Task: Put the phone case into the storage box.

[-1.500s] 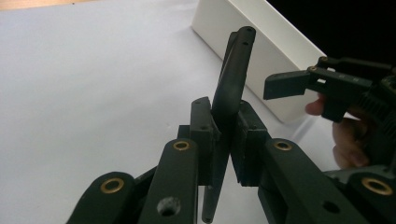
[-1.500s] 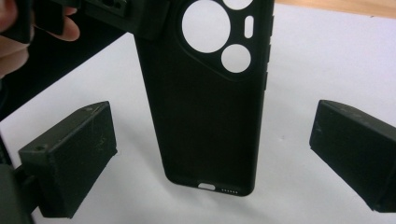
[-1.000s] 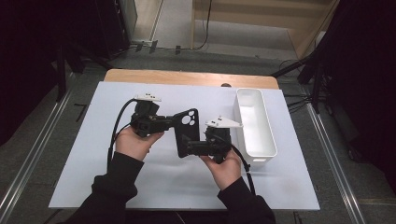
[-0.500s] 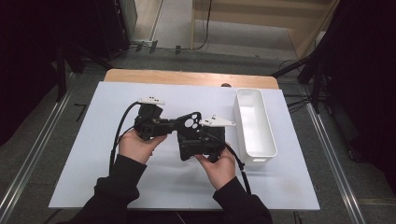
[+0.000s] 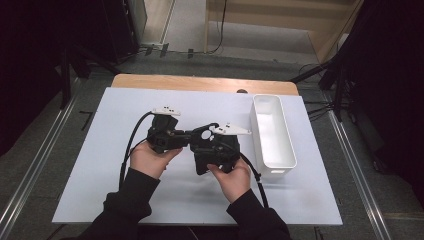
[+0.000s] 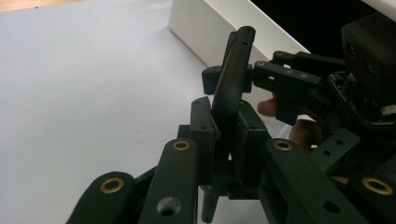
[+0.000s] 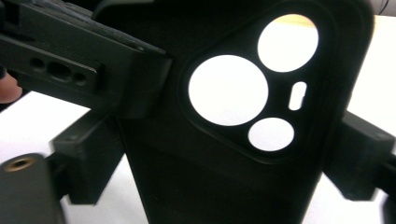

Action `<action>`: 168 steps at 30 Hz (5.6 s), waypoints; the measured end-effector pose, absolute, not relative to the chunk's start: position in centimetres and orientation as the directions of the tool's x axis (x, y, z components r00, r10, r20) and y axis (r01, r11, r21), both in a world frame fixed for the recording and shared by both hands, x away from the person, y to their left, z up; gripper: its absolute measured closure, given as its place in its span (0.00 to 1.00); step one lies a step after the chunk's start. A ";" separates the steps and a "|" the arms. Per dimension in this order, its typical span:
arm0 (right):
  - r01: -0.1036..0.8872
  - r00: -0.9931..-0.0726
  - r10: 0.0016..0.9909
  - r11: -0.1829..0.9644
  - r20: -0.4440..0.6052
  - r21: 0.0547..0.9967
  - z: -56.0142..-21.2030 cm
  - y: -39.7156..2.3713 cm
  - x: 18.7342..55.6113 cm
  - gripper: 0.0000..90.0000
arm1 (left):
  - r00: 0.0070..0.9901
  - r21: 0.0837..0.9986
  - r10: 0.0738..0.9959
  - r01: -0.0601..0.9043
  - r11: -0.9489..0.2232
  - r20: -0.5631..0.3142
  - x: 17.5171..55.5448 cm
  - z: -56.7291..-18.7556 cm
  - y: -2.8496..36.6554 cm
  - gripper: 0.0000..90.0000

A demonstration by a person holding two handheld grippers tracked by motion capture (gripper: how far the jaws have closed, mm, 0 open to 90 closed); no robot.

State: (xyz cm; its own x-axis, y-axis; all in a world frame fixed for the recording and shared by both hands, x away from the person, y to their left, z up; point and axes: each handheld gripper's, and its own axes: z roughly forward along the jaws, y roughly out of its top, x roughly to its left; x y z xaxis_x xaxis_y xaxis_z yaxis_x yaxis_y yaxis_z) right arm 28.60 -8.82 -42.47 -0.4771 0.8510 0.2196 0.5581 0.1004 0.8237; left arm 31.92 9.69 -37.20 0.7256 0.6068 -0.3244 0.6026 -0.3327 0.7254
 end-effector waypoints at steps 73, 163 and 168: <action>0.579 -0.480 0.849 0.116 0.222 0.807 -42.6 -12.1 29.1 0.14 | 0.776 0.759 0.557 0.544 -0.356 -0.295 32.8 -39.0 13.0 0.32; 0.513 -0.696 0.685 0.266 0.214 0.816 -36.8 -17.4 30.5 0.14 | 0.821 0.664 0.511 0.532 -0.526 -0.253 27.3 -46.1 20.7 0.32; 0.514 -0.680 0.701 0.247 0.215 0.822 -36.2 -18.5 30.4 0.14 | 0.820 0.661 0.510 0.535 -0.526 -0.259 27.2 -46.2 20.5 0.32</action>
